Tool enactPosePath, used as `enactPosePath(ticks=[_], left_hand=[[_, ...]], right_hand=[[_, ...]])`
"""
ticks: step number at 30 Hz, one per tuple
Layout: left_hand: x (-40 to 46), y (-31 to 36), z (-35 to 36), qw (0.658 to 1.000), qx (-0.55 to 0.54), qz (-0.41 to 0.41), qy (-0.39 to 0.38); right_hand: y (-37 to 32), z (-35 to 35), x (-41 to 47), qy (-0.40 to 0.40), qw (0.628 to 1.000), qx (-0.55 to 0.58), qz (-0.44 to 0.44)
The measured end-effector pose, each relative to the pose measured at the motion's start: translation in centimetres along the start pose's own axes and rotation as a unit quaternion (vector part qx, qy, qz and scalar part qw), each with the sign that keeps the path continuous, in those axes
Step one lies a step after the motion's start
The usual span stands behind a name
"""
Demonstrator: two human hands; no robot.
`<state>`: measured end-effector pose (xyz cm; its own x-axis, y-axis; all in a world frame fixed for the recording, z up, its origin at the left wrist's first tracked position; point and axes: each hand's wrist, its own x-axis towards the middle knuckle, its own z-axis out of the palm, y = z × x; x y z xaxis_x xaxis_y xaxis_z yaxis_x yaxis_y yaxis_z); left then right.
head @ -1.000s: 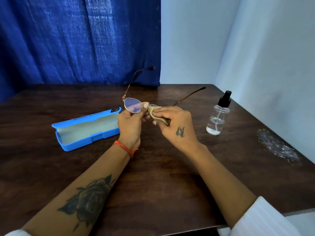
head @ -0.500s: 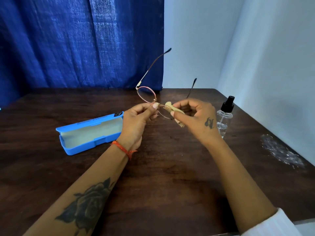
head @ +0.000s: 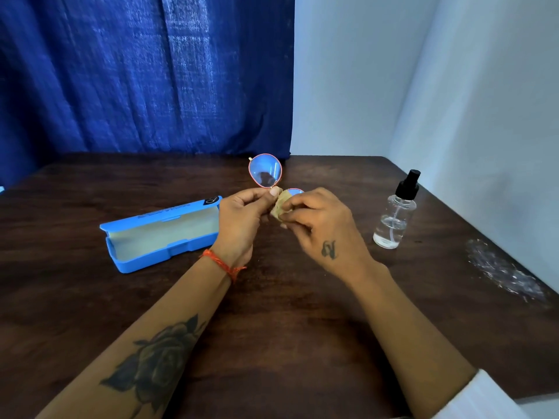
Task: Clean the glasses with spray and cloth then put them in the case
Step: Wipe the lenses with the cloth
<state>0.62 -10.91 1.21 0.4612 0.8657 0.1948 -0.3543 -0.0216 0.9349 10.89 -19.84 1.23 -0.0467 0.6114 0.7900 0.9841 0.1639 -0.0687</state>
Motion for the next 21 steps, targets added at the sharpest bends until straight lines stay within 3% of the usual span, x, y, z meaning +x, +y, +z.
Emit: enactPosePath(ticks=[8,17,21], left_hand=[[0.1,-0.1,0.1,1.000,0.011,0.006,0.006],[0.0,-0.4,0.0,0.999,0.042,0.020,0.006],[0.0,-0.4,0.2,0.999,0.042,0.024,0.018]], right_hand=[[0.6,-1.0,0.4,0.076,0.990,0.026,0.115],[0.1,0.1,-0.1,-0.012,0.999,0.010,0.028],[0.9,-0.8,0.1,-0.030,0.997,0.036,0.061]])
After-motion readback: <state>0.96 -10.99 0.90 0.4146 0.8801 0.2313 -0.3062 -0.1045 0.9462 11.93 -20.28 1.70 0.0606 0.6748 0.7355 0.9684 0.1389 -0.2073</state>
